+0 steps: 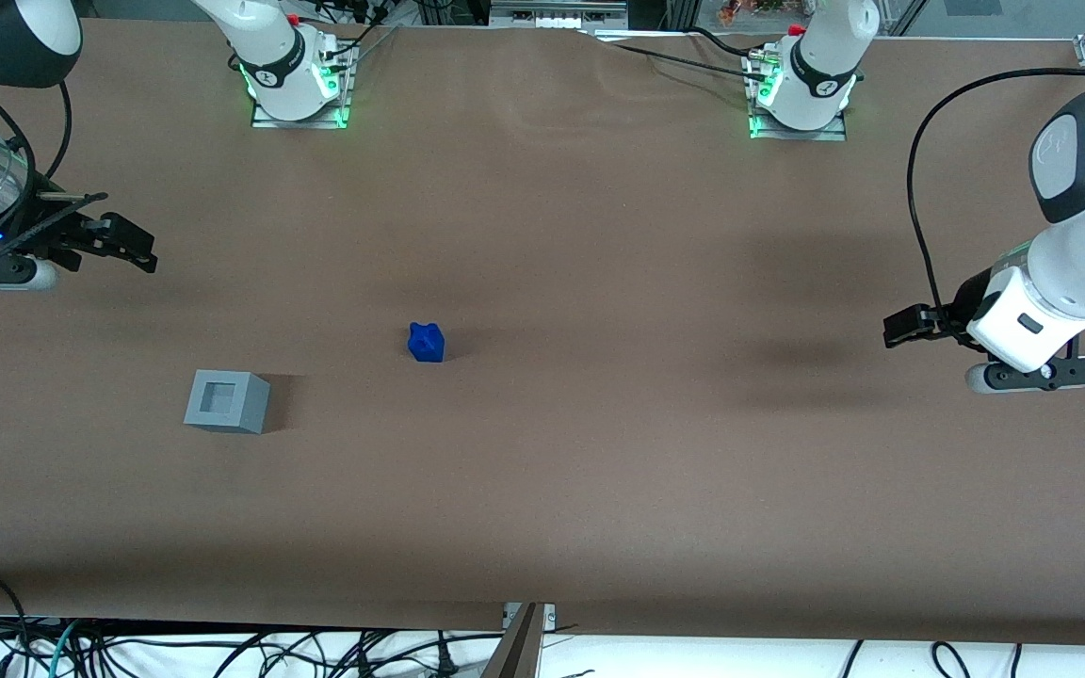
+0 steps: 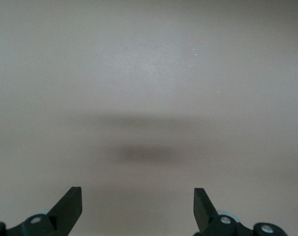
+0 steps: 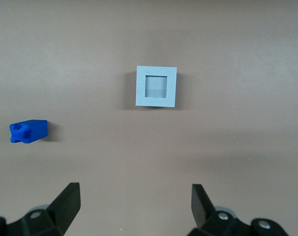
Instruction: Insert blue part into gray base with right arm
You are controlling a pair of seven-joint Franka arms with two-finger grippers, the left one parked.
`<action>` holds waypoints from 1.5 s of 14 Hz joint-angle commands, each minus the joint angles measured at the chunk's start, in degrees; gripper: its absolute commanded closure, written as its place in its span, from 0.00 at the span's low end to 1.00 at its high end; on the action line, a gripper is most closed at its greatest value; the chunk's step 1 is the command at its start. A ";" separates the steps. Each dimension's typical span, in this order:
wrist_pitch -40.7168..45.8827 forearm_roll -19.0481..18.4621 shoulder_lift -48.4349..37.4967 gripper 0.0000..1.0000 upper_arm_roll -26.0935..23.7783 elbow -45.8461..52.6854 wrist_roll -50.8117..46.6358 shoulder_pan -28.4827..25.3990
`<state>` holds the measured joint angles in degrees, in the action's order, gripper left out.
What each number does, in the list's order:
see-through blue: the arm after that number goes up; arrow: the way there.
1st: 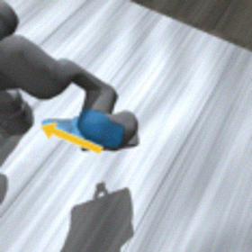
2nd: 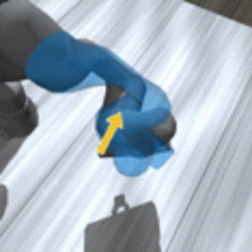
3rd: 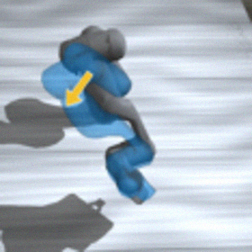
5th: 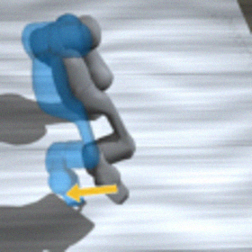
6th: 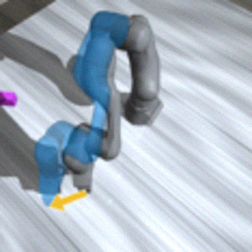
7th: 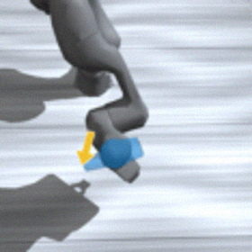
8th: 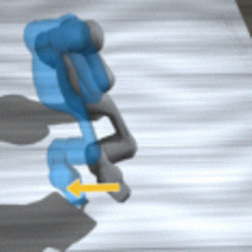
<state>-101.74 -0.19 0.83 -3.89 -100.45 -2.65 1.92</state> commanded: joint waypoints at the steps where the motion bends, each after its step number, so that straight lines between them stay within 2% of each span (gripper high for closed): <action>1: -0.13 0.63 -0.31 0.00 0.55 -0.10 0.64 -0.51; 14: 3.12 0.55 -0.48 0.00 0.20 0.87 0.72 -0.51; 16: 3.74 0.54 -0.48 0.00 -1.56 1.22 0.02 -0.60; 21: 5.14 0.54 -0.22 0.00 -2.00 1.14 0.72 -0.60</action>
<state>-97.99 -0.18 0.81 -5.77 -100.01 -2.35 1.22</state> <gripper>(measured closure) 0.000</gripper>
